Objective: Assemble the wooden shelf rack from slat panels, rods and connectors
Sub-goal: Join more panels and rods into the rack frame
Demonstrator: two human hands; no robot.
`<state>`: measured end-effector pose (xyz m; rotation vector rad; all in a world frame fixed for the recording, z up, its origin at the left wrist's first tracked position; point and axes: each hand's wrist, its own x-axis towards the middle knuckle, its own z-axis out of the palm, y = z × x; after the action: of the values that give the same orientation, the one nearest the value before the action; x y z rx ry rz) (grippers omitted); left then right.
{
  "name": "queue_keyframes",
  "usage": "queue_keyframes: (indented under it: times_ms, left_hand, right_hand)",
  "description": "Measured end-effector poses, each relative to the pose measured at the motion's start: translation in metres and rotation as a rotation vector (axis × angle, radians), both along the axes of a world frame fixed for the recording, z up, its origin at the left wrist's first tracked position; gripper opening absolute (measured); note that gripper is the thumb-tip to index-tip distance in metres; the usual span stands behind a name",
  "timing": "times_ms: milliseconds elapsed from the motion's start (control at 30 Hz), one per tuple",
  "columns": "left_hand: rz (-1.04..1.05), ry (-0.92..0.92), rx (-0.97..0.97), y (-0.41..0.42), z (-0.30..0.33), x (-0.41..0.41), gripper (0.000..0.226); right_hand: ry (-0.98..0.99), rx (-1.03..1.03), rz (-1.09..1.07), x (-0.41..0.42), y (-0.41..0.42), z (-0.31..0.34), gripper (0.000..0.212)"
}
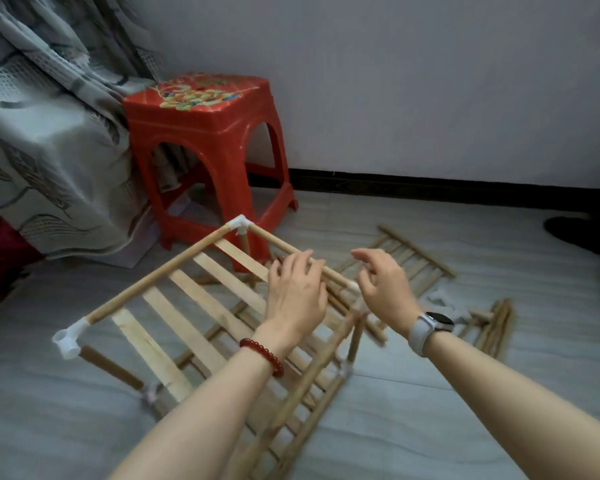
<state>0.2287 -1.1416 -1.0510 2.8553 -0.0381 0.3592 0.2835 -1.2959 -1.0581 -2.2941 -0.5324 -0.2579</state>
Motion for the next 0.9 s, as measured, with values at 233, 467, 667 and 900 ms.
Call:
queue_keyframes:
  times_ms: [233,467,667,900]
  left_hand:
    - [-0.364,0.010,-0.162,-0.171,-0.053,0.011,0.039]
    - [-0.319,0.730,0.052,-0.206,-0.224,0.016,0.060]
    - [-0.368,0.813,0.223,-0.202,-0.297,0.004,0.066]
    - [-0.378,0.826,0.183,-0.198,-0.261,0.021,0.054]
  right_hand:
    - [0.397,-0.037,-0.550,-0.020,-0.165,-0.105,0.028]
    - [0.716,-0.106,-0.841,-0.026,-0.252,-0.230,0.033]
    - [0.806,-0.077,-0.974,-0.002,-0.273,-0.280,0.038]
    - [0.980,0.201,-1.079,0.000,-0.268,-0.275,0.043]
